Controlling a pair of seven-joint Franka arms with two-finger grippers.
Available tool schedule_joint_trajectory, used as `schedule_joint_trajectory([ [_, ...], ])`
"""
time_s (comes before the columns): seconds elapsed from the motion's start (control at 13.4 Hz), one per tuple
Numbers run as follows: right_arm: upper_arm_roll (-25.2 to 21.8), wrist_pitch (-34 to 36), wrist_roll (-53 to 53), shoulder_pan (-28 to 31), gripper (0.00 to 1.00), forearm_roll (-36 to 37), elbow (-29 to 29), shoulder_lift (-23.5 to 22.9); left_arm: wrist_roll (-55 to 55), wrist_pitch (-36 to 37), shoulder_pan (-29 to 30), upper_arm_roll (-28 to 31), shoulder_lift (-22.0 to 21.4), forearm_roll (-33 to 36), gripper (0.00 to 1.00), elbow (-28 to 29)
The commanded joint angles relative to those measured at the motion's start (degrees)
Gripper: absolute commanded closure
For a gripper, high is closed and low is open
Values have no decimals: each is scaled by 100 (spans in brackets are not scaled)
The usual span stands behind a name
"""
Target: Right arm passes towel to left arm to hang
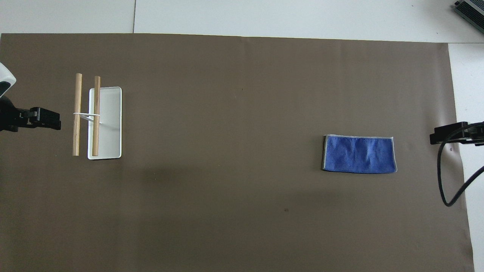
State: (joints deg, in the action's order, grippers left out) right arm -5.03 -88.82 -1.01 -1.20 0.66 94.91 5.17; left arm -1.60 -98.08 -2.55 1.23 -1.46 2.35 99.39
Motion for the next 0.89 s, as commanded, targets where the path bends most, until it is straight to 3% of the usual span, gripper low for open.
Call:
schedule_joint_trajectory([
  [0.0,38,-153,74,6,0,31,247,195,46,8,9,9,-65,-85,0,72],
  [0.82,29,-91,21,15,0,31,160,213,46,8,9,9,-65,-85,0,72],
])
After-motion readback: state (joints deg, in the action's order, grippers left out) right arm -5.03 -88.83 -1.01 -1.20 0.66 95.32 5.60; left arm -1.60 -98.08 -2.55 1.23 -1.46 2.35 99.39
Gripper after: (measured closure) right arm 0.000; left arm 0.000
